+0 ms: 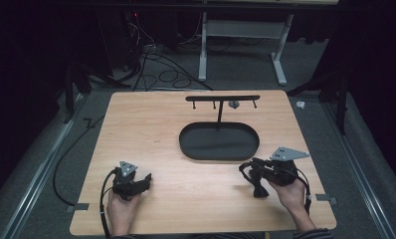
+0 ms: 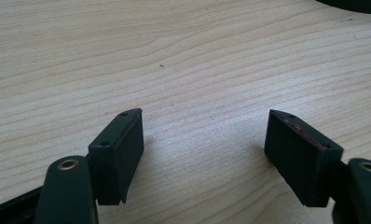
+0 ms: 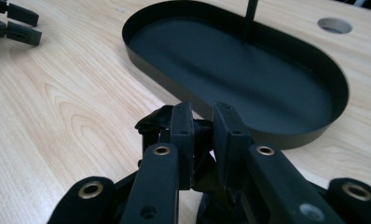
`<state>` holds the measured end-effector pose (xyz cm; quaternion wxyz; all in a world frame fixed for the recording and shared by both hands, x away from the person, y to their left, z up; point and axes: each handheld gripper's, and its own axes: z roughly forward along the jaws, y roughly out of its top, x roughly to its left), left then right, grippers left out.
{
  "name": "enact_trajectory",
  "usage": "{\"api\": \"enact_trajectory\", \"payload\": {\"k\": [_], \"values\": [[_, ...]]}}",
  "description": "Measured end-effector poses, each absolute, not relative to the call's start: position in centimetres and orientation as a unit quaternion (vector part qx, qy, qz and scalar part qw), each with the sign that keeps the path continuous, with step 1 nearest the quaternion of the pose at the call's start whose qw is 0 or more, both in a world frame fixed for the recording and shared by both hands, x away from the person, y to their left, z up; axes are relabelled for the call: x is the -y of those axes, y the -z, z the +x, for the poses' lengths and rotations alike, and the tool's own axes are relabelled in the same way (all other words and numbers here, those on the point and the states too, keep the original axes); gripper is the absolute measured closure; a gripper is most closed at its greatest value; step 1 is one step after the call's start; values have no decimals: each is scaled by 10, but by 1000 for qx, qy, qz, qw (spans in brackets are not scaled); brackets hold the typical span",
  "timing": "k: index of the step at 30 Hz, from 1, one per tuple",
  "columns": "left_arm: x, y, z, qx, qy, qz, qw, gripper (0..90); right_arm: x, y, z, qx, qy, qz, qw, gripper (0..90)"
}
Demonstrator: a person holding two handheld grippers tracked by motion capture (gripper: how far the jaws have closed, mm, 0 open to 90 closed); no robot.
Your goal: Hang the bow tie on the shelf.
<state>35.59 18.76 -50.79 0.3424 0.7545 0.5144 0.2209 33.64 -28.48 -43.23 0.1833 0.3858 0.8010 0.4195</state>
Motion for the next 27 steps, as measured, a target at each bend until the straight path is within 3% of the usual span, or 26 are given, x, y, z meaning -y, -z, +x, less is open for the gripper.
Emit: {"api": "enact_trajectory", "payload": {"k": [27], "values": [[-187, 508, 356, -514, -221, 755, 341, 285, 298, 400, 341, -784, -432, 381, 231, 810]]}}
